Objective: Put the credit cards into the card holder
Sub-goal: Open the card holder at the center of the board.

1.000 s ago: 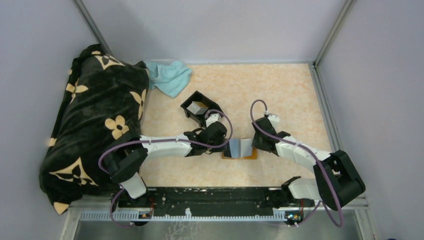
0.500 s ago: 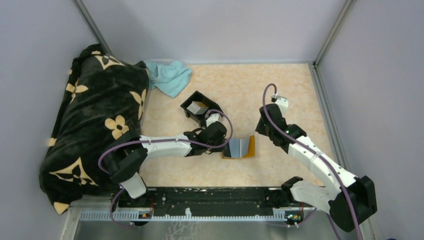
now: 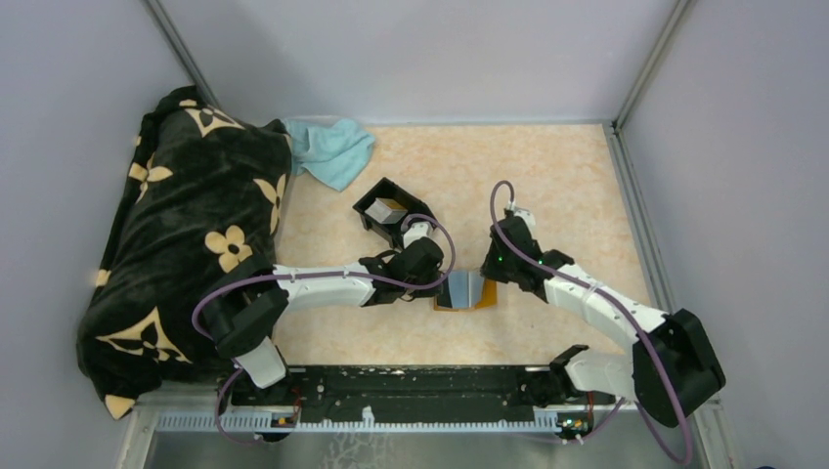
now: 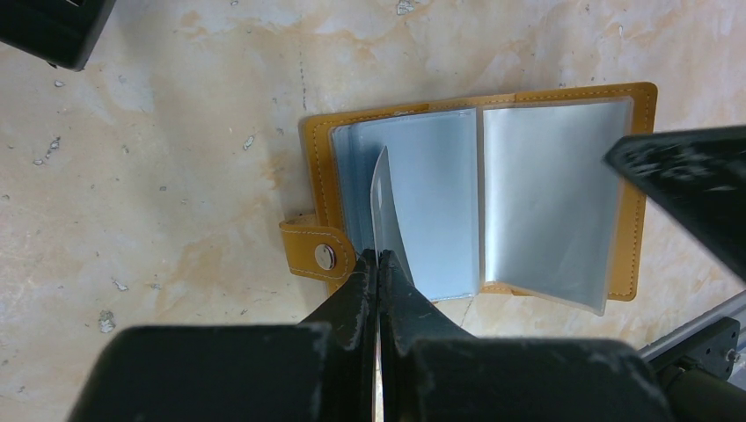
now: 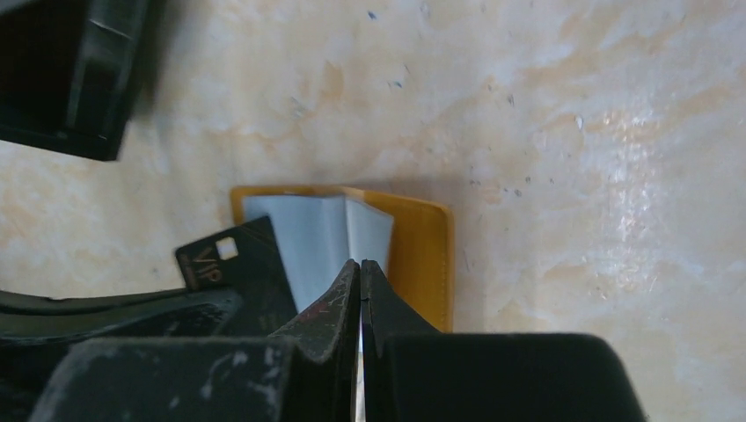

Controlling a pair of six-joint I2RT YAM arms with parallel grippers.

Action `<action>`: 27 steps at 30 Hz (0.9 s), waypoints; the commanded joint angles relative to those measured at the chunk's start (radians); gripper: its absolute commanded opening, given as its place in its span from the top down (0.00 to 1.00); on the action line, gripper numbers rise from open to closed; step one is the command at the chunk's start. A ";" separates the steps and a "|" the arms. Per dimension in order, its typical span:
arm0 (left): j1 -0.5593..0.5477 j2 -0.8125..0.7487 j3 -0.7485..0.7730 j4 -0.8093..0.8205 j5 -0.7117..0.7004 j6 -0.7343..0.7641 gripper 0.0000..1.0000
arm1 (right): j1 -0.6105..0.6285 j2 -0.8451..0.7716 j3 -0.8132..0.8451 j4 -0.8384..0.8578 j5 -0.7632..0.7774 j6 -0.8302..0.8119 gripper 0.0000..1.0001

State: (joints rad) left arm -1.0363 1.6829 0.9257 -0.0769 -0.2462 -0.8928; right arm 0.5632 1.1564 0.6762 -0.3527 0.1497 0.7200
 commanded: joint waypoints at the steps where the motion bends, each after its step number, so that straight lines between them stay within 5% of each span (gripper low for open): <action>1: -0.001 0.004 -0.032 -0.089 -0.008 0.039 1.00 | 0.009 0.022 -0.077 0.113 -0.046 0.049 1.00; 18: -0.001 -0.048 -0.046 -0.105 -0.037 0.041 1.00 | 0.009 0.083 -0.287 0.220 0.000 0.128 1.00; 27: 0.002 -0.161 -0.102 0.052 -0.003 0.117 1.00 | 0.009 -0.003 -0.282 0.263 -0.046 0.083 1.00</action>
State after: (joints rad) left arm -1.0363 1.5787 0.8520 -0.0818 -0.2543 -0.8413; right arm 0.5652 1.1954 0.4061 -0.0532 0.1101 0.8452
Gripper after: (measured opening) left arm 0.006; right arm 0.005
